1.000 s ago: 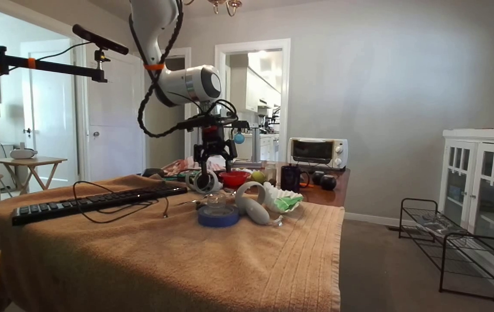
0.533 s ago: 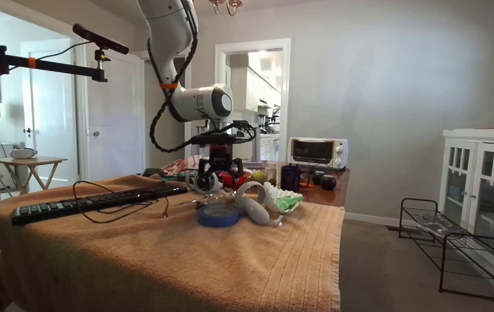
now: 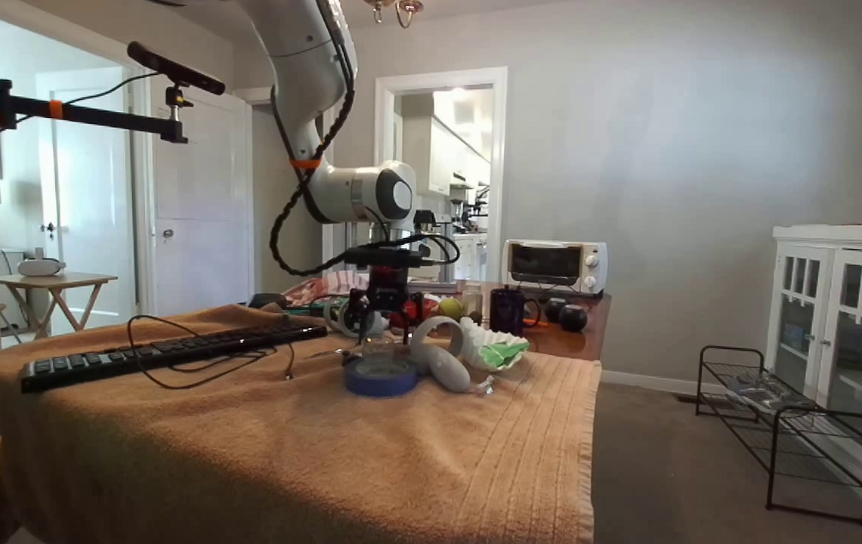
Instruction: Use one silver spoon to place the toy car in the glass cup.
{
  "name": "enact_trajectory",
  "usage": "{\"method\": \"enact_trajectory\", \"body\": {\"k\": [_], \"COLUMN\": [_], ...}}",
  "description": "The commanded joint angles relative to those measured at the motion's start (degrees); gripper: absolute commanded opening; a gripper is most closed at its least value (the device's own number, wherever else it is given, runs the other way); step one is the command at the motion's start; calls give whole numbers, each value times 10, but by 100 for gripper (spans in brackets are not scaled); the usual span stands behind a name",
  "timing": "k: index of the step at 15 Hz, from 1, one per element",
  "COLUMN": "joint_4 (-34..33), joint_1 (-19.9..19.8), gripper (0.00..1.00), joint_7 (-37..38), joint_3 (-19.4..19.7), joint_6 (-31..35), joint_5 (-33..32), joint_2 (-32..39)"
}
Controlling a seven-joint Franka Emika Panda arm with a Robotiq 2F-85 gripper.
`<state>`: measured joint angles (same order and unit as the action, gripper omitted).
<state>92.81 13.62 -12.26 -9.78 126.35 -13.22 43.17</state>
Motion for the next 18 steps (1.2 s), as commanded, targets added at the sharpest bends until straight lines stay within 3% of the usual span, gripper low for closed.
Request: {"method": "enact_trajectory", "body": {"k": [1,6,11,15,18], "joint_4": [-16,-17,-17,-16,-19], "joint_1": [7,13,6,8,10], "gripper": [92,87,64,66,60], "joint_7": [-8,4,11,43,63], "joint_3": [-4,-2,1,4,5], "joint_6": [-14,-27,-38,-41,-40], "joint_5": [7,11,24,39,44], "joint_2": [8,13,17,15,16]}}
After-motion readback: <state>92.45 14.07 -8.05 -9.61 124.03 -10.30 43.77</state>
